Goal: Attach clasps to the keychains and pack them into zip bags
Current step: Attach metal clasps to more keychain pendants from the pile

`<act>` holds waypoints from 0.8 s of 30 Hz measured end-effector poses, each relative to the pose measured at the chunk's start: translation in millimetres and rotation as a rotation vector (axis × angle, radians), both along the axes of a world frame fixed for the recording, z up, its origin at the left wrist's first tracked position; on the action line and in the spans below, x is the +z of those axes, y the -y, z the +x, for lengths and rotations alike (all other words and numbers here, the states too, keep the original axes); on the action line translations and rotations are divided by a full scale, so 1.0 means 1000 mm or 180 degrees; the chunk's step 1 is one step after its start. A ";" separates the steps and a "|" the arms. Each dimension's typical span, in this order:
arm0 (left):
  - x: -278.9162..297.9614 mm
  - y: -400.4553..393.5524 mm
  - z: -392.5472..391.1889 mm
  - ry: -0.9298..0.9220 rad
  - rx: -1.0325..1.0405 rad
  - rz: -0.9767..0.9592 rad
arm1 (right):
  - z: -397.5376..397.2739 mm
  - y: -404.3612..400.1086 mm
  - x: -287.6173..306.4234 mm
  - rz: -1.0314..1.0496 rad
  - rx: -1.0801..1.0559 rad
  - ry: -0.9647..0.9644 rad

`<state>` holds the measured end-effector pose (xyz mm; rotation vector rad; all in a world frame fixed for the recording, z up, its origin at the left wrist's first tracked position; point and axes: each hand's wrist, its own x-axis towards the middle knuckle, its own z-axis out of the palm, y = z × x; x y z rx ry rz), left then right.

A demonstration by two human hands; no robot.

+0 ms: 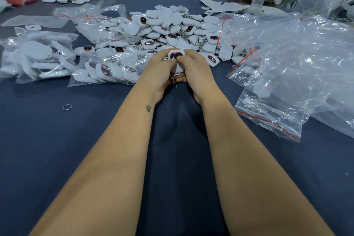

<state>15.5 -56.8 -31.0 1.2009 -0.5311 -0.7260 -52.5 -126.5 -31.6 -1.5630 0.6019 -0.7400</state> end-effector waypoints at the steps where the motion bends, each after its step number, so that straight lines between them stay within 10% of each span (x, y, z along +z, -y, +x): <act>1: 0.000 0.000 -0.001 -0.0017 -0.0010 -0.0022 | 0.000 0.000 0.000 -0.0004 0.0004 0.0017; 24: 0.000 0.003 -0.005 0.0169 0.0341 0.0005 | -0.002 -0.002 0.005 0.0277 0.0020 0.0073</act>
